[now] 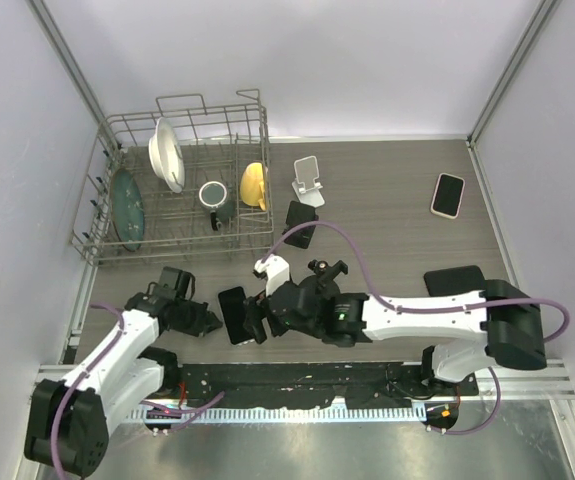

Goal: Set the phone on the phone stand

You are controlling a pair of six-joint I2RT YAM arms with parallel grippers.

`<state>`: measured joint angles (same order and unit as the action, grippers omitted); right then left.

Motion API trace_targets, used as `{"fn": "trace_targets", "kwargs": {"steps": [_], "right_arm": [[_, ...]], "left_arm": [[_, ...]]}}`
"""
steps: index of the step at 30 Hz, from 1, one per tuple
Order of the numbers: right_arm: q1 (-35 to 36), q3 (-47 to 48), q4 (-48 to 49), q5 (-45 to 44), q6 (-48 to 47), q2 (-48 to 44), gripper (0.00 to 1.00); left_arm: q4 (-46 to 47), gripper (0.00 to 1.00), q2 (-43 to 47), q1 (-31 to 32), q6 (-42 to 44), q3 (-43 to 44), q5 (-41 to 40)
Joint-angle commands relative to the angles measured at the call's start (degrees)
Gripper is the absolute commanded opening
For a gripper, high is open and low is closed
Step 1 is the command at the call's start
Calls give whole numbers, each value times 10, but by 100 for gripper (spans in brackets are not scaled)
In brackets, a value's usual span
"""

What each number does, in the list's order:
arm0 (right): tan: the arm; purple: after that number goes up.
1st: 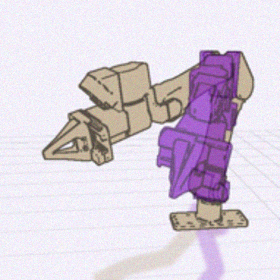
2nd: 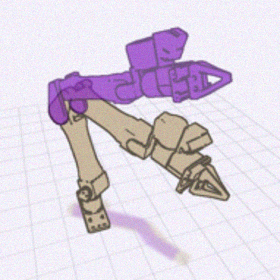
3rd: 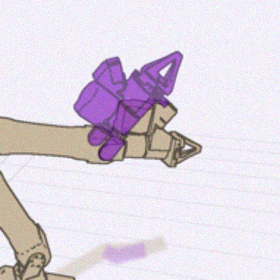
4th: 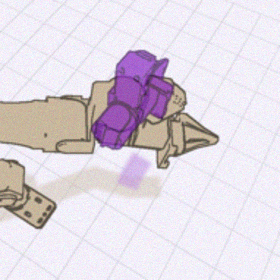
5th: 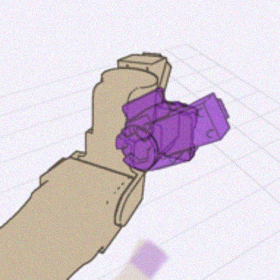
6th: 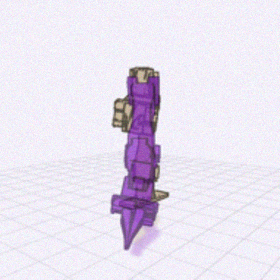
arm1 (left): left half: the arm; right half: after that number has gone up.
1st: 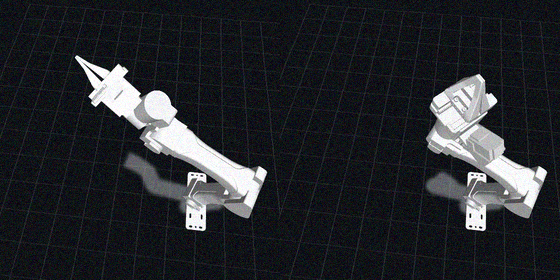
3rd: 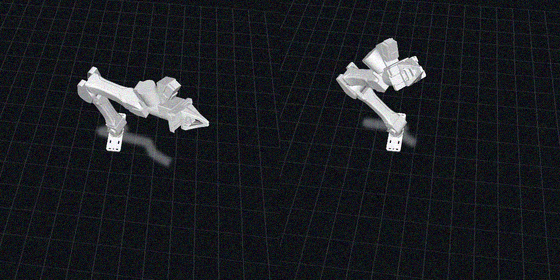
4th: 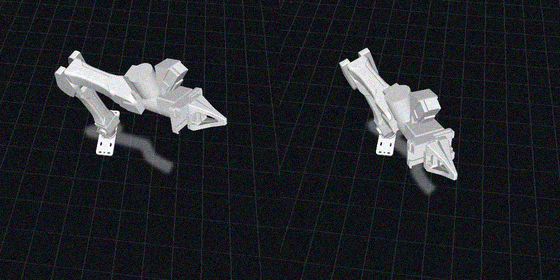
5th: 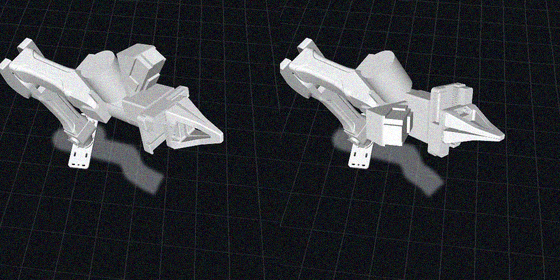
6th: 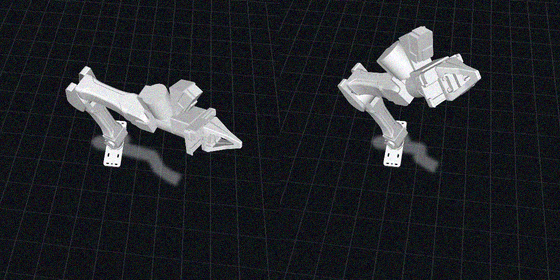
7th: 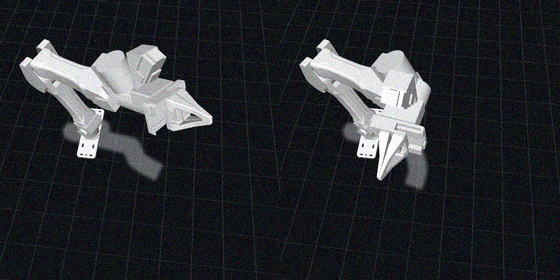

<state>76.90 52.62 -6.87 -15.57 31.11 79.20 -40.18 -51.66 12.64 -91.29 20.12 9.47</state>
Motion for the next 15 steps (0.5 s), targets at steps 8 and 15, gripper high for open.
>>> {"fn": "trace_targets", "kwargs": {"steps": [8,15], "right_arm": [[11,48,60,-106,11,109,81],[18,98,48,-111,29,197,86]], "left_arm": [[-74,28,177,26,38,90,-158],[-112,64,194,26,197,252,-296]]}}
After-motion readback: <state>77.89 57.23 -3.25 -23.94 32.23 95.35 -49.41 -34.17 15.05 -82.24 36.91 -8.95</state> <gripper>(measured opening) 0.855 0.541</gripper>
